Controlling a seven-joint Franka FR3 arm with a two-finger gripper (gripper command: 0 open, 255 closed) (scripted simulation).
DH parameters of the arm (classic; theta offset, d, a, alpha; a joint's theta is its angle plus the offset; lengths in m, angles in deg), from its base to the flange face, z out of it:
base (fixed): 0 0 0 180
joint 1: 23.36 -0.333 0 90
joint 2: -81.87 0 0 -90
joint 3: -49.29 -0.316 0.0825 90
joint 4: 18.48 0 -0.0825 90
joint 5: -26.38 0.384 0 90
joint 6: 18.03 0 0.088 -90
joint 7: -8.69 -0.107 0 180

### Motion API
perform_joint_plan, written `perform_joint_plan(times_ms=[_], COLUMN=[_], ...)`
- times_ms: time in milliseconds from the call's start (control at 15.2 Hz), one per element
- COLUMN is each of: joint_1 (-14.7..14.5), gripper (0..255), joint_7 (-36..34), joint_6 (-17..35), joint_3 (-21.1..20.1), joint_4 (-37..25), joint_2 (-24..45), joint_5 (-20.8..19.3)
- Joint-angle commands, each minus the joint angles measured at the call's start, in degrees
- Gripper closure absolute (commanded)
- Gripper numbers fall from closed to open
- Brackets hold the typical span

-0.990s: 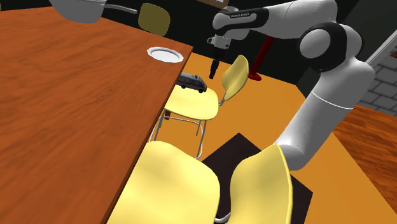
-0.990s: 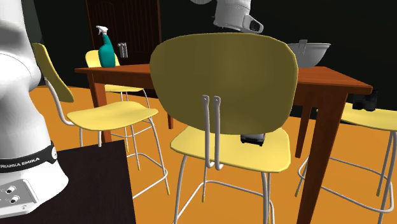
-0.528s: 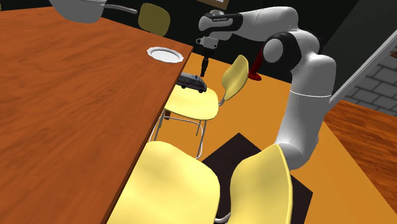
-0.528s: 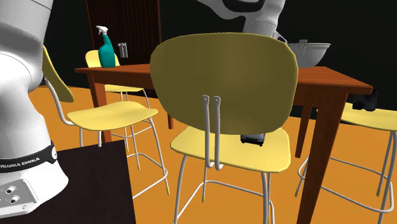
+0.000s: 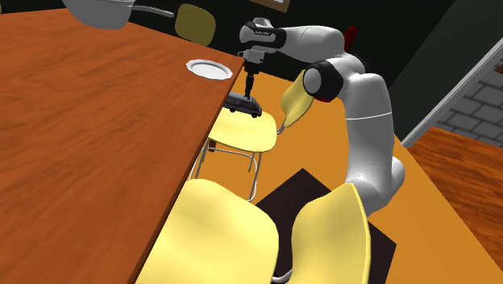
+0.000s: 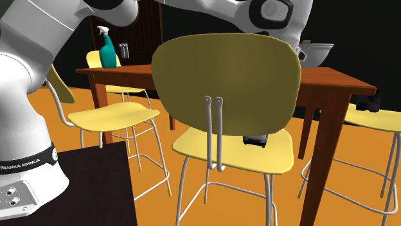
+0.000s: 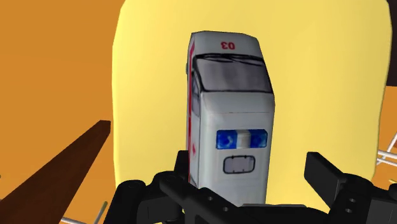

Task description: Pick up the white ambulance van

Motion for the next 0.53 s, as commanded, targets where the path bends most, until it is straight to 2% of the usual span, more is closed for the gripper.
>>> perform_joint_plan(times_ms=[0, 330, 396, 462], joint_1=[0.04, -0.10, -0.10, -0.10], gripper=[0, 0, 255, 255], joint_7=[0.23, 0.48, 0.51, 0.51], joint_6=[0.99, 3.35, 3.44, 3.42], joint_3=[-0.09, -0.17, -0.16, -0.16], joint_4=[0.30, 2.15, 2.30, 2.27], joint_2=[0.68, 1.23, 1.18, 1.17], joint_5=[0.10, 0.25, 0.24, 0.24])
